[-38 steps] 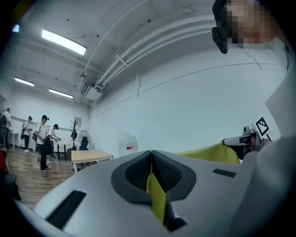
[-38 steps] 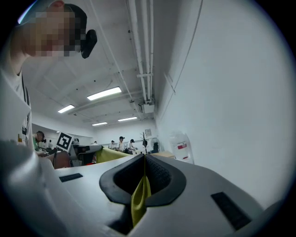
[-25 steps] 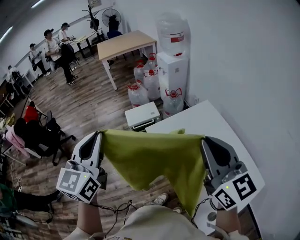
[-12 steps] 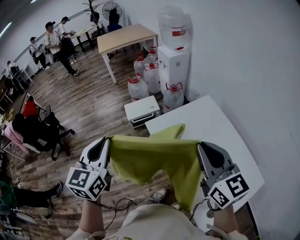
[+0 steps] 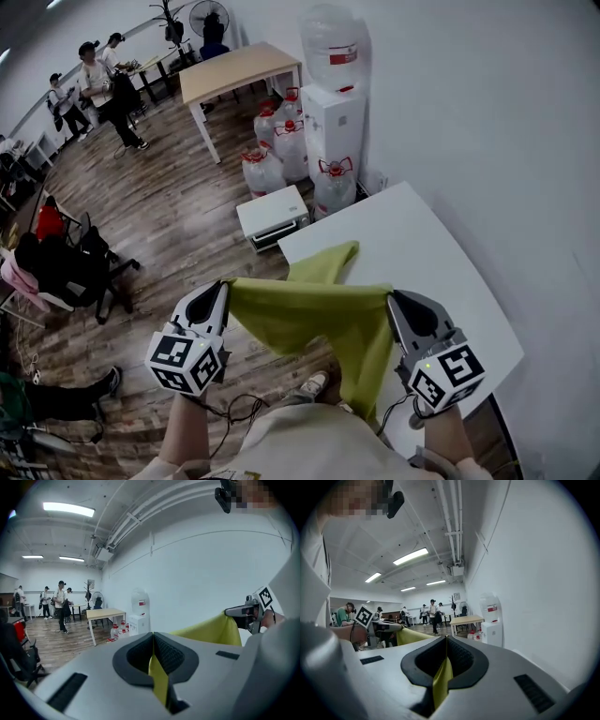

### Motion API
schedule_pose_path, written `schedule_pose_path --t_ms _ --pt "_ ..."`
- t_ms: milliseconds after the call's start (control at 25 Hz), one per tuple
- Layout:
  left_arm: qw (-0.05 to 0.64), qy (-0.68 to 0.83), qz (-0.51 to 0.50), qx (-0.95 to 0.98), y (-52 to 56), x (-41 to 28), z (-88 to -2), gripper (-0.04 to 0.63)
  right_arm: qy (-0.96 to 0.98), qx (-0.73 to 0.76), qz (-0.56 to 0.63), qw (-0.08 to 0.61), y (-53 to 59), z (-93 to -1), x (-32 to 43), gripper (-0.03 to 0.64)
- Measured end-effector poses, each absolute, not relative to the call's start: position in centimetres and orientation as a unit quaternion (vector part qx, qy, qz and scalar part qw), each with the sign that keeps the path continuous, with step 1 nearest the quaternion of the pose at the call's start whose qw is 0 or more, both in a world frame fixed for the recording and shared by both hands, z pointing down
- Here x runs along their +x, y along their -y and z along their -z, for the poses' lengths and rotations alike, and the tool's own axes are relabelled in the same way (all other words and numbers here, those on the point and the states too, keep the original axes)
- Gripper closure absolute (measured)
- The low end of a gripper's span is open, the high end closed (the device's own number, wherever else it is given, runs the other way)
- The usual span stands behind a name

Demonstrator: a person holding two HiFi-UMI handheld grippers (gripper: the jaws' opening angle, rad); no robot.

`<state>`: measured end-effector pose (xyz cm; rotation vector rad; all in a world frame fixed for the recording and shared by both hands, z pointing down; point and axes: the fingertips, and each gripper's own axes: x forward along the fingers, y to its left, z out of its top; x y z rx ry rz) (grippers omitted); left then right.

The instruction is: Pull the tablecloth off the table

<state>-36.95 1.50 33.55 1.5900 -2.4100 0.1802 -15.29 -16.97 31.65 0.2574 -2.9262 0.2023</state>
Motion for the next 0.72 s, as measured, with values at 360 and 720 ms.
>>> schedule_pose_path --t_ms 360,720 --pt "0.117 0.823 -0.067 0.552 -0.5 -36.5 -32.9 0.575 0.989 0.084 -0.066 0.099 17.5 -31.7 -14.7 0.581" --pt "0.110 0.821 -0.069 0.557 -0.1 -36.1 -32.2 0.575 0.989 0.090 -0.065 0.100 17.9 -31.4 -14.1 0.581"
